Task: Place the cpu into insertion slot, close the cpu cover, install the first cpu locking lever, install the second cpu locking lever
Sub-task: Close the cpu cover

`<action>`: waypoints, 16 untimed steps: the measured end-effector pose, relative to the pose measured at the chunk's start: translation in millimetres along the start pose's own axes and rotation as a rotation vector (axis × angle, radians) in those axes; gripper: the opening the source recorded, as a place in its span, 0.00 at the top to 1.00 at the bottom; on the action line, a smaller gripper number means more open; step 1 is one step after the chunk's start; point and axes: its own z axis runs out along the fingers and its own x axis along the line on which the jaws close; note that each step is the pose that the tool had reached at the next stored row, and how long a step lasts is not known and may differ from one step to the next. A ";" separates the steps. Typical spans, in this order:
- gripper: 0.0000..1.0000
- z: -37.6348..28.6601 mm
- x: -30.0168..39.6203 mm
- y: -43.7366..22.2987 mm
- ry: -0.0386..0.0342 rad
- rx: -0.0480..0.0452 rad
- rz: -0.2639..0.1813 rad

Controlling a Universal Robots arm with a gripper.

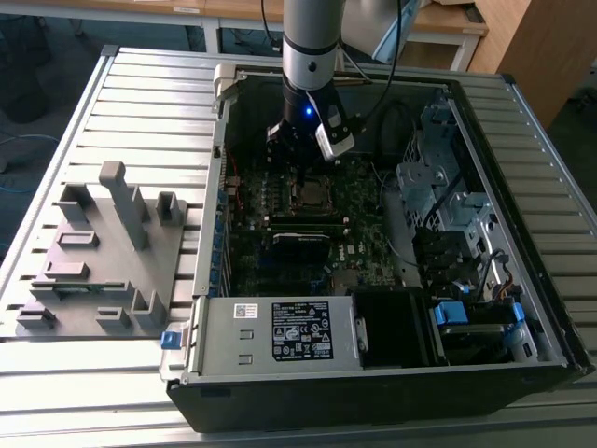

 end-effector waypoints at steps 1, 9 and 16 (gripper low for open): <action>0.90 -0.1 0.0 0.0 0.0000 0.0000 0.000; 0.90 -4.1 -0.1 0.1 -0.0001 -0.0001 0.001; 0.90 -3.0 0.0 0.1 -0.0009 0.0001 0.017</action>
